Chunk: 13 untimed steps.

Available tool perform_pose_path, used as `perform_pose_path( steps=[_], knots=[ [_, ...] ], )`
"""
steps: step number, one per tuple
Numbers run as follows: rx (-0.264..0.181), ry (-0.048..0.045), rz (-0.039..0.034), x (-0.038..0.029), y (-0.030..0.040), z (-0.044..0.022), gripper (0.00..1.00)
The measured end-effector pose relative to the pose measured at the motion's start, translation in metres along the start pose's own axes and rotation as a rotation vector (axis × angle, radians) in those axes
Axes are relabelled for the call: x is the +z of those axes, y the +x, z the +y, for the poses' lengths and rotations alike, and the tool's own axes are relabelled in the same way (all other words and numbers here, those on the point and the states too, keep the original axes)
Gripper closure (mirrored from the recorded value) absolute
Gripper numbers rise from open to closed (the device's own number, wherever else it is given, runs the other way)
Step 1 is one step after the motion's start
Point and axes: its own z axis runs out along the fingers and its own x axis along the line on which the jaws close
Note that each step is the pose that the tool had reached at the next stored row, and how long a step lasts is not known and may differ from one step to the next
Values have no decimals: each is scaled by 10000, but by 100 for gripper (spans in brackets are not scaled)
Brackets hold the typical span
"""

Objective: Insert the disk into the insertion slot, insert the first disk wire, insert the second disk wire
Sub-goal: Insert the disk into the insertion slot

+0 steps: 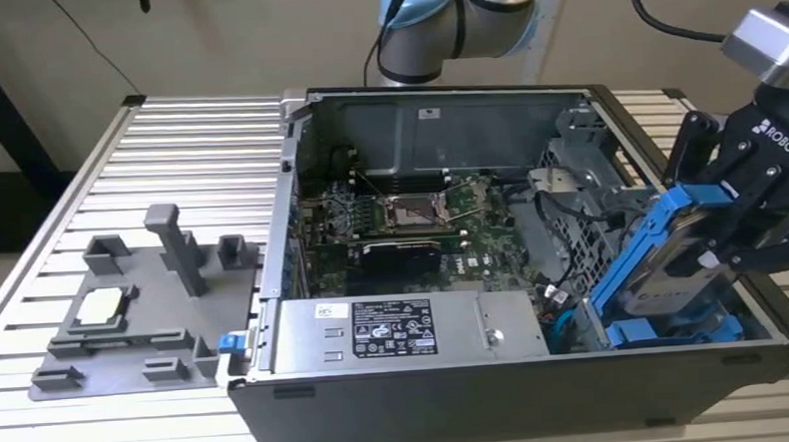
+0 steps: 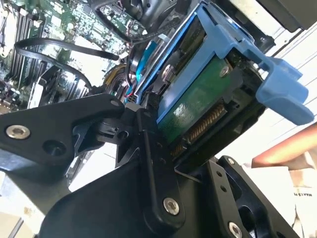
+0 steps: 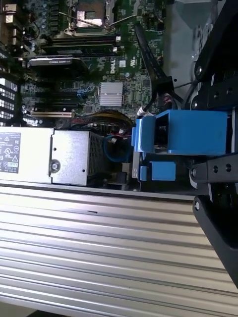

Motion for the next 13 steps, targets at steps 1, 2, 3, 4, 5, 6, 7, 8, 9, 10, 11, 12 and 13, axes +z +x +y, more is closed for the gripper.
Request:
perform_pose_path(
  steps=[1,2,3,4,5,6,7,8,9,10,11,12,13],
  knots=[
    [-3,2,-27,15,-8,-5,67],
    [-3,2,-50,30,-15,-9,67],
    [-6,4,-75,48,-23,-13,67],
    [-6,4,-77,65,-27,-17,67],
    [-6,4,-80,82,-28,-21,67],
    [-5,4,-77,98,-29,-25,67],
    [-4,2,-78,116,-30,-28,67],
    [-6,5,-81,127,-30,-32,67],
    [-13,10,-95,132,-31,-35,66],
    [-11,3,-83,127,-31,-34,66],
    [-9,-1,-81,117,-30,-31,59],
    [-7,-5,-80,95,-30,-25,59],
    [-7,-7,-83,57,-30,-16,59]
  ],
)
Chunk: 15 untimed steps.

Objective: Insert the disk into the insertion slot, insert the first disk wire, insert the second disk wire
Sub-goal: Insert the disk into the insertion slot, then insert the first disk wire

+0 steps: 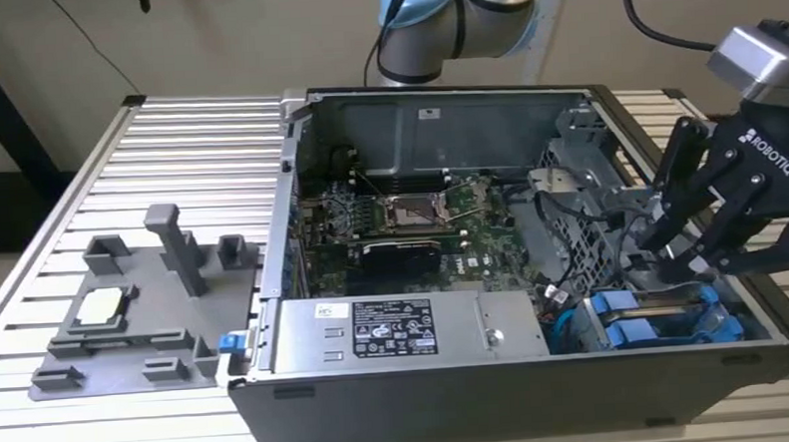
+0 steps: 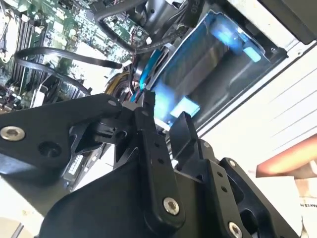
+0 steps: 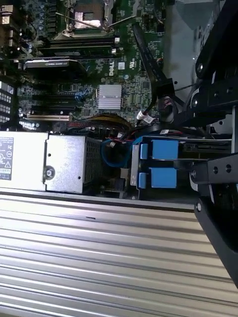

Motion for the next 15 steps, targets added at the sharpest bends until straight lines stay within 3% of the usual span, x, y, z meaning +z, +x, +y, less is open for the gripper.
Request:
perform_pose_path(
  steps=[2,4,15],
  knots=[
    [2,-1,2,-91,-2,21,59],
    [1,35,4,-127,-5,30,59],
    [-83,2025,66,-128,-21,29,59]
  ],
)
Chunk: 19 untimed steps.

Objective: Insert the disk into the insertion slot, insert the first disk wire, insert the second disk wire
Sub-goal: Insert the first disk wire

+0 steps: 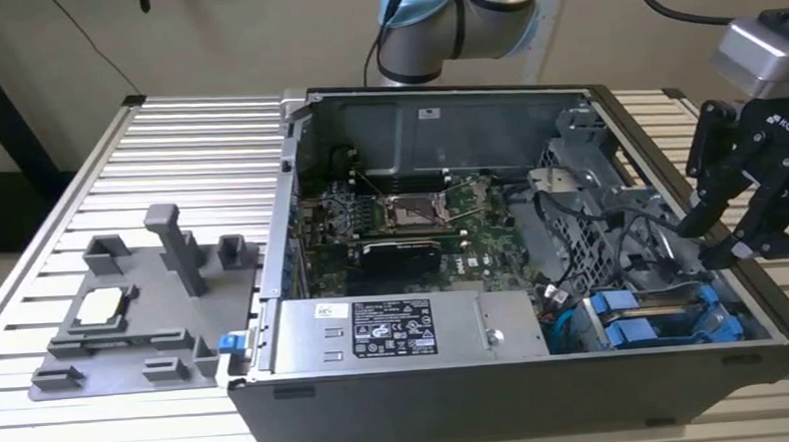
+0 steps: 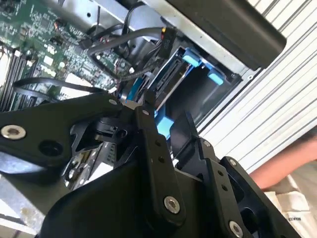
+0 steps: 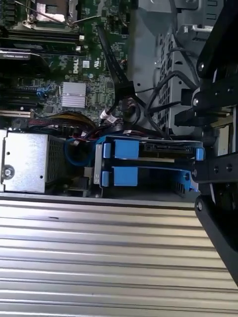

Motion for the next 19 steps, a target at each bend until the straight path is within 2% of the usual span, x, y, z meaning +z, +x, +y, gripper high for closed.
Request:
perform_pose_path(
  steps=[2,3,5,8,16,19],
  knots=[
    [-47,331,15,1,-14,-1,59],
    [-76,450,21,4,-27,-1,59],
    [-132,630,33,12,-59,-3,59],
    [-215,826,43,30,-110,-6,59],
    [-433,833,55,43,-127,-26,59],
    [-456,827,127,47,-158,-40,59]
  ],
)
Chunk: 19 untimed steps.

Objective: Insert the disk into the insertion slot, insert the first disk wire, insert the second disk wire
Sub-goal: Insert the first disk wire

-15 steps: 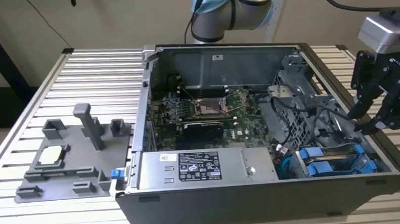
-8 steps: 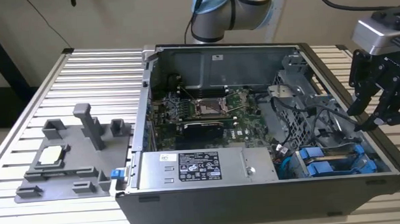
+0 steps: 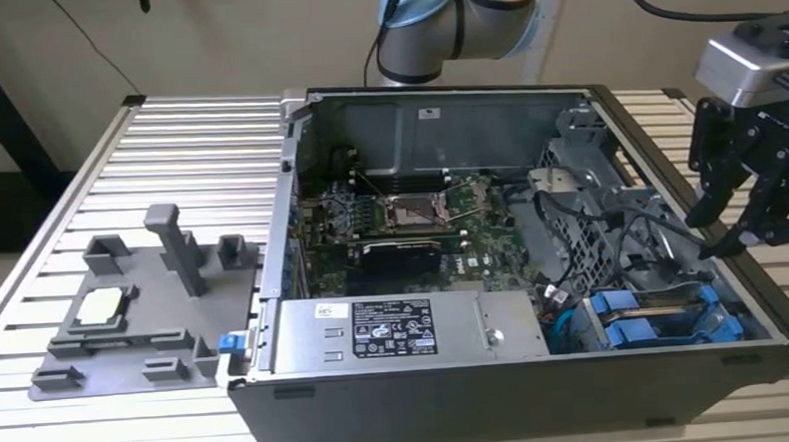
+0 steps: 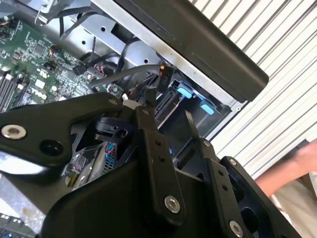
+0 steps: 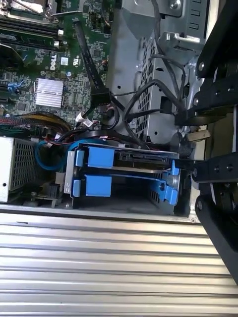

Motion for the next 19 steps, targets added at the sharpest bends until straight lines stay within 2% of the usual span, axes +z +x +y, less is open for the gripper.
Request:
perform_pose_path(
  steps=[4,8,12,19],
  knots=[
    [-24,-8,86,7,-46,-29,59],
    [-58,-12,123,14,-84,-59,59],
    [-103,-19,193,45,-119,-90,59],
    [-528,-22,179,93,-115,-165,59]
  ],
)
